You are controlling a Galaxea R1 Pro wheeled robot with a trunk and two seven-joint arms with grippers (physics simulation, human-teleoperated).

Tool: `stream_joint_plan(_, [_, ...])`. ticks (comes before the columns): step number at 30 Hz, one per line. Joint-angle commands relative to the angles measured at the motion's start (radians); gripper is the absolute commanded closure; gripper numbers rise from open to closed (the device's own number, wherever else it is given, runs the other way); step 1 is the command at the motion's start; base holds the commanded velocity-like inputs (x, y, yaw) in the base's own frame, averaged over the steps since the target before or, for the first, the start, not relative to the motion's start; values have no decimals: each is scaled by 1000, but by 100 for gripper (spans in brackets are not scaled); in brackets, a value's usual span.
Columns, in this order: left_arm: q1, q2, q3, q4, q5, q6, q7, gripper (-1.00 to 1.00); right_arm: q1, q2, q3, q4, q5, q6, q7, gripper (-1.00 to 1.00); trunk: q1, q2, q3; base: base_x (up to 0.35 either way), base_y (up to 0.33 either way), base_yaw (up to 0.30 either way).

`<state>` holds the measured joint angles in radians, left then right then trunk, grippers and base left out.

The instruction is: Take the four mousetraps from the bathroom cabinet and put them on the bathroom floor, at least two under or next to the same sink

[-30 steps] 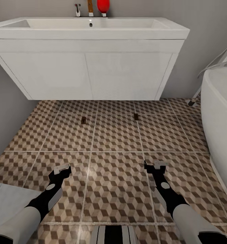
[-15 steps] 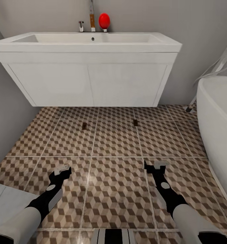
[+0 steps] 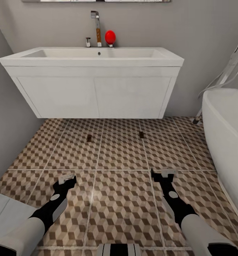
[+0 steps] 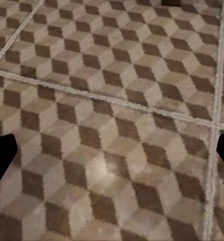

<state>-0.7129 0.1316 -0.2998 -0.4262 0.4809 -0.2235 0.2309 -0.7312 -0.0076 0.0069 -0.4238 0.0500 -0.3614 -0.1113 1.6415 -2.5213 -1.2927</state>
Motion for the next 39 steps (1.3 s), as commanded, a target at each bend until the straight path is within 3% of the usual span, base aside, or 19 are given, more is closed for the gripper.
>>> stream_joint_plan(1, [0, 1, -9, 0, 7, -4, 7, -100, 0, 0, 1, 1, 5, -2, -5, -100, -1, 0, 3, 0, 0, 0])
stream_joint_plan(21, [0, 0, -8, 6, 7, -3, 5, -100, 0, 0, 2, 1, 3, 0, -5, -100, -10, 5, 81, 0, 0, 0])
stream_joint_plan(39, [0, -17, -8, 20, 5, -2, 5, -100, 0, 0, 1, 30, -10, 1, 3, -100, -18, 9, 150, 0, 0, 0])
